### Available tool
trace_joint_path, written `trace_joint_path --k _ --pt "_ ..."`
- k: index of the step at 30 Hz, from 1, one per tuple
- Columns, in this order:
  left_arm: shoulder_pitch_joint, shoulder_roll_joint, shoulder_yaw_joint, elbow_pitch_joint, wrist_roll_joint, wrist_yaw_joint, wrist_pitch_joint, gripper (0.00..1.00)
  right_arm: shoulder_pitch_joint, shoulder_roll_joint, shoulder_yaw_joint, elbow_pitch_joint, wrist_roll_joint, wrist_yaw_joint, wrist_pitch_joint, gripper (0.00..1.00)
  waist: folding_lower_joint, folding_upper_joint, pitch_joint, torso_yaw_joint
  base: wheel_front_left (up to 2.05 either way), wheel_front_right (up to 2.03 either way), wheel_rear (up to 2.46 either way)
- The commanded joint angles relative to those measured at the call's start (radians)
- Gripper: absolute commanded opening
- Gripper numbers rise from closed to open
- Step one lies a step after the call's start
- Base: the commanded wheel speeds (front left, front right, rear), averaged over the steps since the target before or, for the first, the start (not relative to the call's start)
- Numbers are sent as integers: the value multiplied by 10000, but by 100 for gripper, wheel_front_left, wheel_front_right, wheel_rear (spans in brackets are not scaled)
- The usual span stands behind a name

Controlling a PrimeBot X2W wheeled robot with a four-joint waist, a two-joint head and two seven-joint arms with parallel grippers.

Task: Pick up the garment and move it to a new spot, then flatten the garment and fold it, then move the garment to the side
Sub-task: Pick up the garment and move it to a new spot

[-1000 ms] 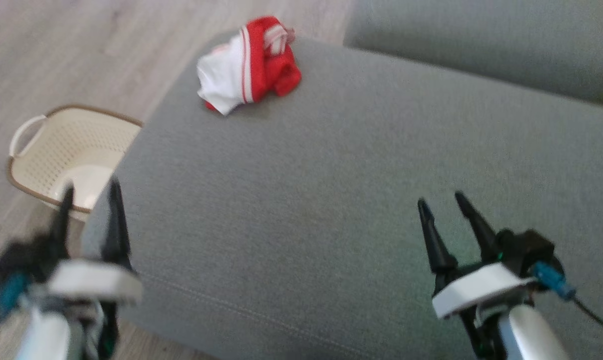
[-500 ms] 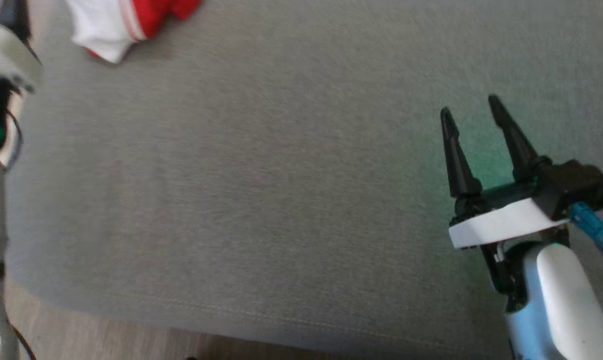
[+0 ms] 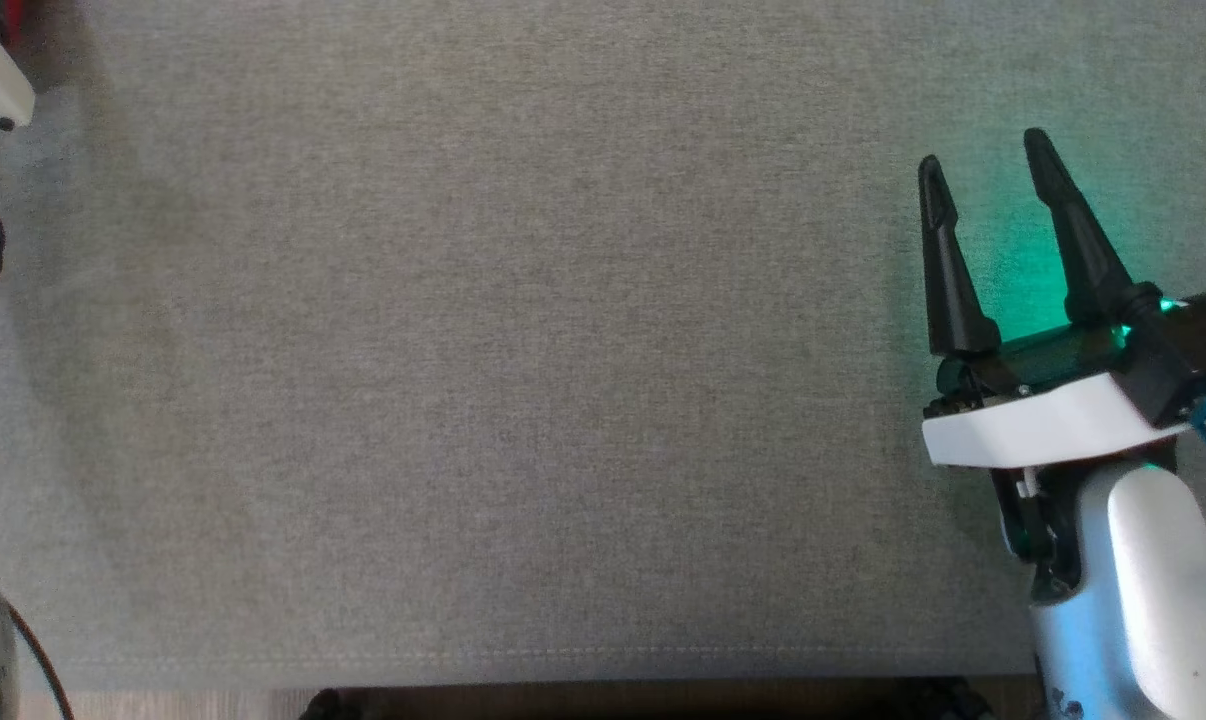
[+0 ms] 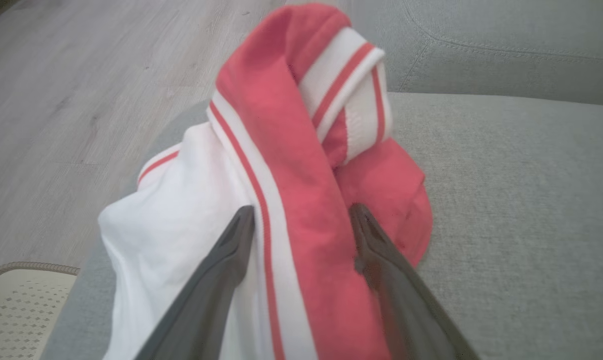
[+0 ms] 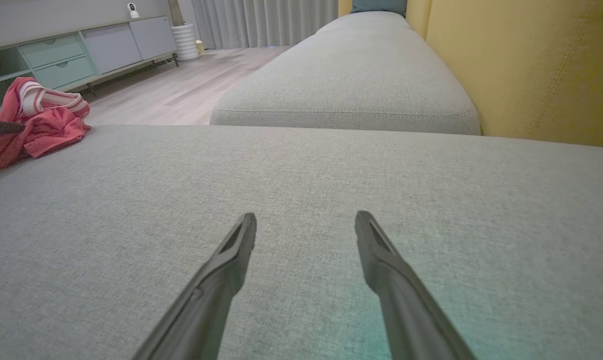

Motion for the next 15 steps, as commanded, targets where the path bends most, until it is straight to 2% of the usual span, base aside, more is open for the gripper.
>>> trace_joint_path --k 1,3,4,15 --pt "-327 706 325 -172 -46 135 -48 100 -64 -10 216 -375 53 71 -113 100 -2 1 50 -77 0 0 0" --pt "-430 784 369 90 -38 241 -190 29 -82 -10 215 -319 100 71 -172 100 -2 1 3 -86 0 0 0" --pt "-469 813 369 212 -37 247 -250 0 -90 -10 225 -281 131 71 -204 100 -2 1 -40 -89 0 0 0" --pt "-901 907 -13 627 107 10 -777 0 -152 -10 365 503 566 71 -675 100 -2 1 -1380 -111 0 0 0"
